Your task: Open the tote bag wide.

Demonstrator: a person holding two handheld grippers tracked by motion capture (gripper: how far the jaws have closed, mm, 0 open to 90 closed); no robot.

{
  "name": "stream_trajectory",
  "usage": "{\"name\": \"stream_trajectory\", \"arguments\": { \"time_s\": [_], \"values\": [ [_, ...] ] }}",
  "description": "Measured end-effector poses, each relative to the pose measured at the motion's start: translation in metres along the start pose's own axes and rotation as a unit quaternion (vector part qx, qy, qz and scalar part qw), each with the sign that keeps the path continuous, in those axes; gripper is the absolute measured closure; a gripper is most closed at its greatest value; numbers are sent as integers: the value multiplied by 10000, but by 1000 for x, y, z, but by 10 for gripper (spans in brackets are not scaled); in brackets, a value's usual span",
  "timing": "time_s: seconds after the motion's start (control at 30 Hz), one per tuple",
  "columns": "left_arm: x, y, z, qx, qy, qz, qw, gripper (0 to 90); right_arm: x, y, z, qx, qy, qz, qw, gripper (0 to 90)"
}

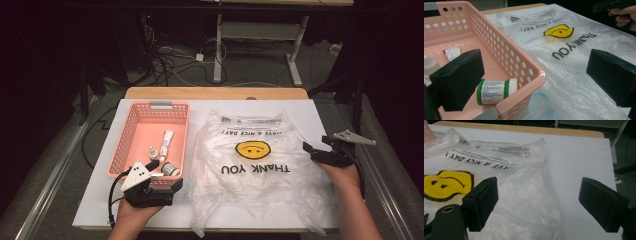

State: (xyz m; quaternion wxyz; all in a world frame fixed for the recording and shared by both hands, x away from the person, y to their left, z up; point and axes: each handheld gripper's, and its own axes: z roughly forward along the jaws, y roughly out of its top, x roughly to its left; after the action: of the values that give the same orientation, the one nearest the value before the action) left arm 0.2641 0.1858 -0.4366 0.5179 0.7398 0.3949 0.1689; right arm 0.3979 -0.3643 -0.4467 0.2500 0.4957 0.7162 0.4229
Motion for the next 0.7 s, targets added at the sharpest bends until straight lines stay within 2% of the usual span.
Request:
{"name": "stream_trajectory", "arguments": {
  "time_s": [0.07,0.1,0.13,0.17,0.23,0.3,0.37,0.4,0.57,0.7],
  "values": [
    [0,0,0,15,20,-1,10000,9,-3,5,11,87,18,24,10000,220],
    [1,0,0,34,13,-21,10000,9,-3,5,11,87,18,24,10000,220],
    [1,0,0,48,33,-43,10000,9,-4,8,17,153,17,21,9999,230],
    [1,0,0,66,59,-51,9999,9,-8,17,30,264,47,3,9996,241],
    [2,0,1,105,80,-46,9999,8,-10,26,41,344,49,-6,9994,246],
    [3,0,1,137,59,-25,9999,8,-12,29,47,390,47,-30,9992,245],
    [2,0,2,164,81,46,9998,7,-14,35,58,553,52,0,9985,222],
    [2,0,2,178,116,80,9997,5,-14,37,69,765,130,-4,9970,201],
    [1,-1,3,211,216,143,9994,0,-16,31,86,1044,139,-4,9944,191],
    [3,0,3,284,78,62,9995,0,-14,25,94,1250,101,-70,9921,192]
  ]
}}
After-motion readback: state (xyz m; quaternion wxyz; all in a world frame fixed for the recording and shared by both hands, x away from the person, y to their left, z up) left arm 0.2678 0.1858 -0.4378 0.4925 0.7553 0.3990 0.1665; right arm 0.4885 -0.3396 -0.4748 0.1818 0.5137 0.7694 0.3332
